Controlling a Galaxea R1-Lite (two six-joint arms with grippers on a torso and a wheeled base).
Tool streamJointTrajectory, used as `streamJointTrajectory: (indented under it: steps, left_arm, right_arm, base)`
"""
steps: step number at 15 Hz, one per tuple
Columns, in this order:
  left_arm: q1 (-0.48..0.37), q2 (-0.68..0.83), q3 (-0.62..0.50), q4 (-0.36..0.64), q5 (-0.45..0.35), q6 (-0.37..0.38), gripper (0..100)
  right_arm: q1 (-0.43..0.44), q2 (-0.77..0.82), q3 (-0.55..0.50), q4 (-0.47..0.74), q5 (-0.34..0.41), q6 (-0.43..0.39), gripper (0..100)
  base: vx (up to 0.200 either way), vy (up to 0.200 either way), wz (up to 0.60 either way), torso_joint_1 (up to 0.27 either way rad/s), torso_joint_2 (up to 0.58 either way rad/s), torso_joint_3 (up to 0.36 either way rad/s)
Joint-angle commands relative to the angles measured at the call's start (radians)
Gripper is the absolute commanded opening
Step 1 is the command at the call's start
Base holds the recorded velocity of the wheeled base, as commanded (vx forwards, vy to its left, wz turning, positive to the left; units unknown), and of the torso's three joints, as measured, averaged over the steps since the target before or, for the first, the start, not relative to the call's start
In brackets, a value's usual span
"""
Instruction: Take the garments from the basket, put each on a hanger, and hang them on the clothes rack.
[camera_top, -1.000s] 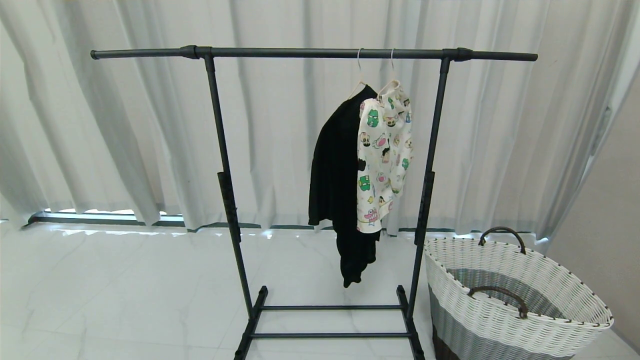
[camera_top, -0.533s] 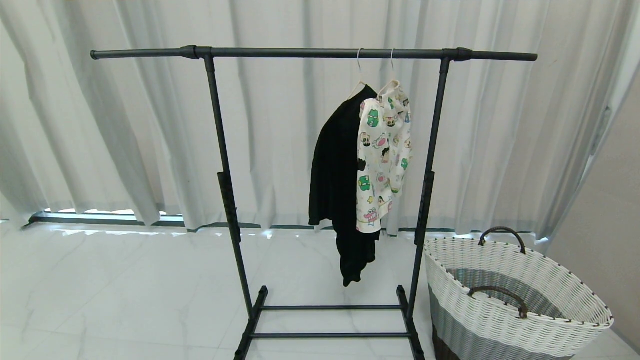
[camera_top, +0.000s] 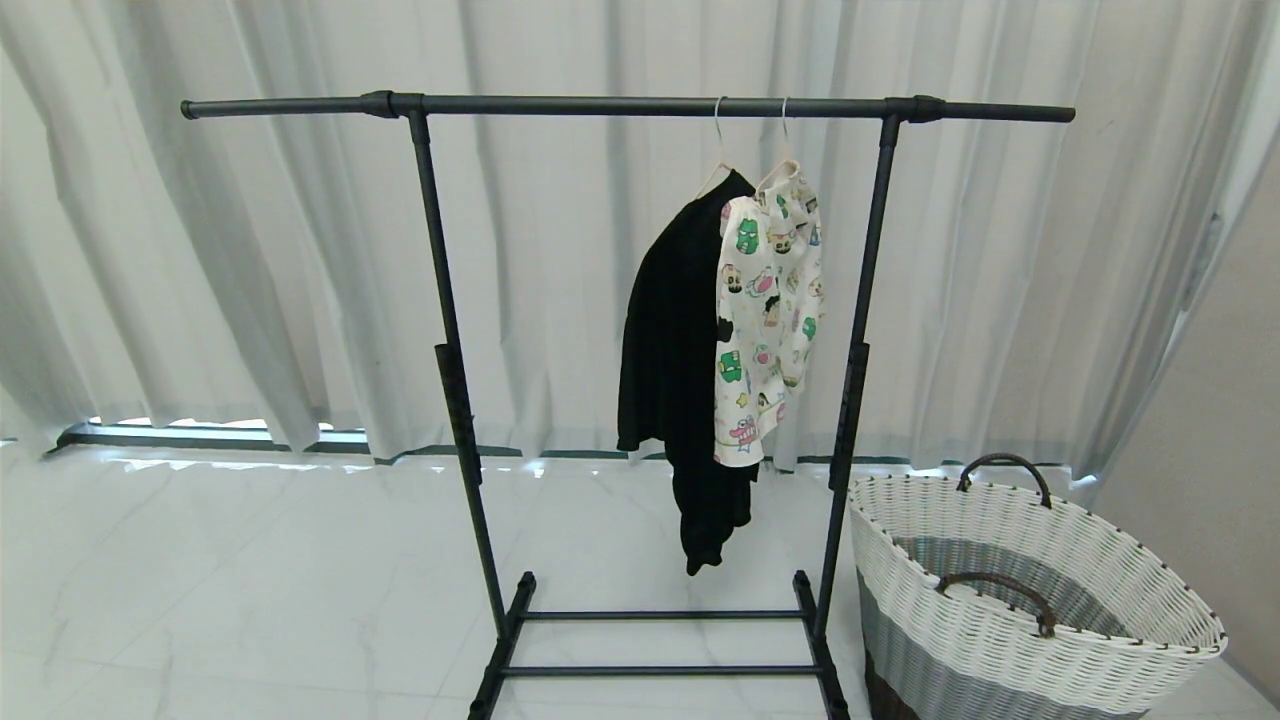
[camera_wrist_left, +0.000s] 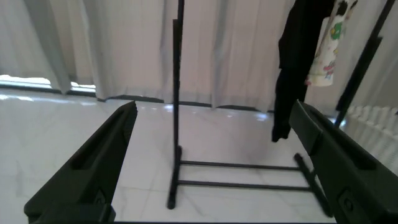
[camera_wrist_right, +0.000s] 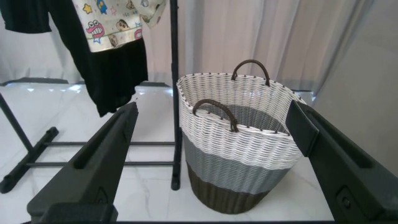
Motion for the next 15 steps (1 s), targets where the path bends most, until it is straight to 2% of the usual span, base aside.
streamJointTrajectory:
  steps: [1,3,4,5,6,7,8,9,12,15]
  left_arm:
    - [0.001,0.000,0.002,-0.001,0.000,0.007,100]
    - [0.001,-0.002,0.003,-0.005,0.027,0.096,100]
    - [0.001,-0.002,0.011,-0.044,0.221,0.151,100]
    - [0.001,-0.002,0.011,-0.039,0.232,0.114,100]
    - [-0.002,0.000,0.011,-0.013,0.194,0.011,100]
    - [-0.002,0.000,0.011,-0.001,0.138,-0.001,100]
    - [-0.002,0.000,0.011,0.004,0.100,0.030,100]
    - [-0.004,0.006,0.011,0.005,0.096,0.054,100]
    - [-0.027,0.057,0.011,0.005,0.096,0.047,100]
    - [-0.004,-0.003,0.011,0.005,0.100,0.024,100]
  right_arm:
    - [0.000,0.000,0.000,0.000,0.000,0.000,100]
    - [0.000,0.000,0.000,0.000,0.000,0.000,100]
    - [0.000,0.000,0.000,0.000,0.000,0.000,100]
    - [0.000,0.000,0.000,0.000,0.000,0.000,100]
    - [0.000,0.000,0.000,0.000,0.000,0.000,100]
    - [0.000,0.000,0.000,0.000,0.000,0.000,100]
    - [0.000,0.000,0.000,-0.001,0.000,0.000,100]
    - [0.000,0.000,0.000,0.000,0.000,0.000,100]
    - [0.000,0.000,0.000,0.000,0.000,0.000,100]
    - [0.000,0.000,0.000,-0.001,0.000,0.000,100]
  base:
    - [0.000,0.000,0.00,0.000,0.00,0.000]
    - [0.000,0.000,0.00,0.000,0.00,0.000]
    - [0.000,0.000,0.00,0.000,0.00,0.000]
    - [0.000,0.000,0.00,0.000,0.00,0.000]
    - [0.000,0.000,0.00,0.000,0.00,0.000]
    - [0.000,0.000,0.00,0.000,0.00,0.000]
    - [0.000,0.000,0.00,0.000,0.00,0.000]
    - [0.000,0.000,0.00,0.000,0.00,0.000]
    - [0.000,0.000,0.00,0.000,0.00,0.000]
    - [0.000,0.000,0.00,0.000,0.00,0.000]
